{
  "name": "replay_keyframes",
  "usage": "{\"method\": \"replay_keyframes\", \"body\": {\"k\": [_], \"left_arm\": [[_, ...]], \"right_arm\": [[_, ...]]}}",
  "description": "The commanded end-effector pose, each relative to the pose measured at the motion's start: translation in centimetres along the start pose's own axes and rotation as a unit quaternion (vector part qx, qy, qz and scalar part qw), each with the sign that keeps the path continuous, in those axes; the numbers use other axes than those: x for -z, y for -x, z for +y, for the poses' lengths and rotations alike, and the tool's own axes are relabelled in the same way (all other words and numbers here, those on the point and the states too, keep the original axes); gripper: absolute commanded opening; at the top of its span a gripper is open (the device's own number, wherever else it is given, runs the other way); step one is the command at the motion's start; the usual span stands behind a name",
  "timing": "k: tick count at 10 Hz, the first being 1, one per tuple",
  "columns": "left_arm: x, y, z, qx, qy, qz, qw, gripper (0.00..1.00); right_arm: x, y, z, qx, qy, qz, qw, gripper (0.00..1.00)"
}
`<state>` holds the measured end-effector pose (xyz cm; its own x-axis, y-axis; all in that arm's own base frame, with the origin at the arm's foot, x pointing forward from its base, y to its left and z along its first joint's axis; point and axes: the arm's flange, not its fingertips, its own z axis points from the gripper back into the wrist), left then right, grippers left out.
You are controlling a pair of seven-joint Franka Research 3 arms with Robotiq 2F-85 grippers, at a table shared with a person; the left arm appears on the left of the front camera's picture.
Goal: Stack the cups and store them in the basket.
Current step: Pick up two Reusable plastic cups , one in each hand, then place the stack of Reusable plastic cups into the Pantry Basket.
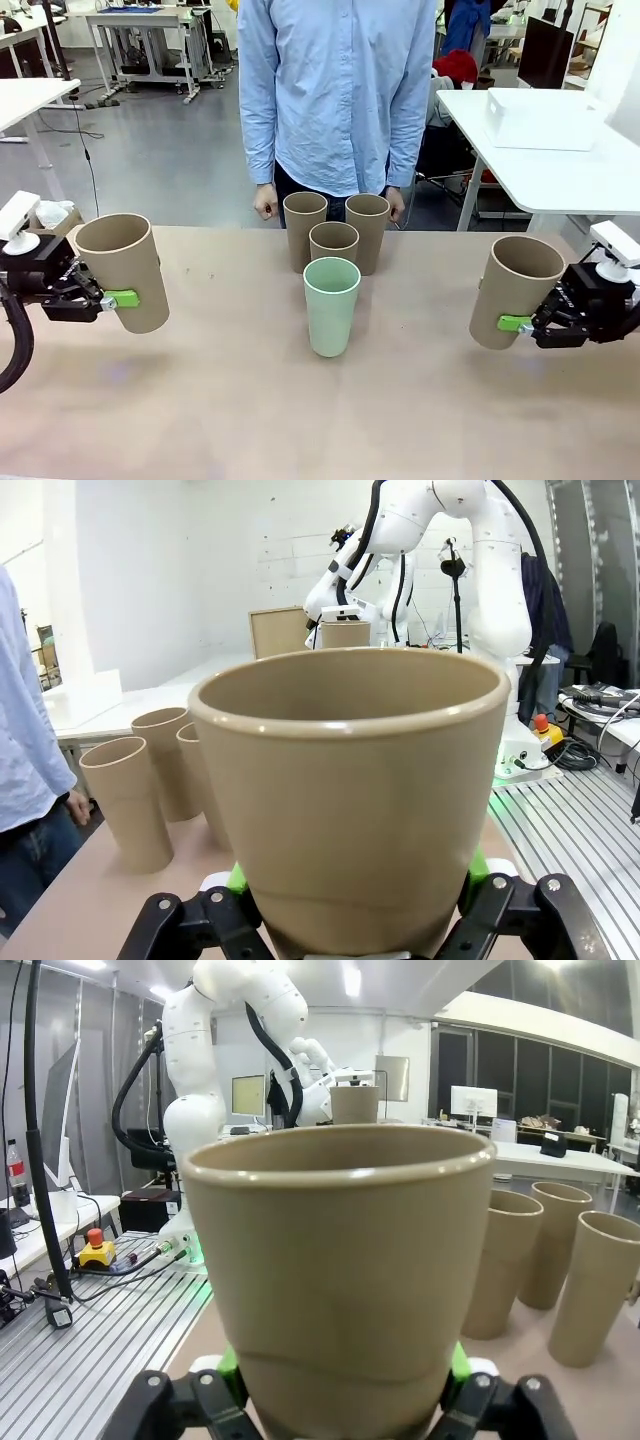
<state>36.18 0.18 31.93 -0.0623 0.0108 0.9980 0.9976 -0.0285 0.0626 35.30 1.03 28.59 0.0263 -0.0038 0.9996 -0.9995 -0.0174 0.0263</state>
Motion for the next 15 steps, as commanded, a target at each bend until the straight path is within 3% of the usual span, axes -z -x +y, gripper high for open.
{"method": "replay_keyframes", "body": {"k": [1, 15], "left_arm": [[-0.02, 0.12, -0.01, -0.001, 0.000, -0.002, 1.000, 0.85], [-0.02, 0.12, -0.01, -0.001, 0.000, -0.002, 1.000, 0.85]], "right_arm": [[0.19, -0.11, -0.44, -0.003, 0.014, -0.003, 1.000, 0.83], [0.19, -0.11, -0.44, -0.003, 0.014, -0.003, 1.000, 0.83]]}}
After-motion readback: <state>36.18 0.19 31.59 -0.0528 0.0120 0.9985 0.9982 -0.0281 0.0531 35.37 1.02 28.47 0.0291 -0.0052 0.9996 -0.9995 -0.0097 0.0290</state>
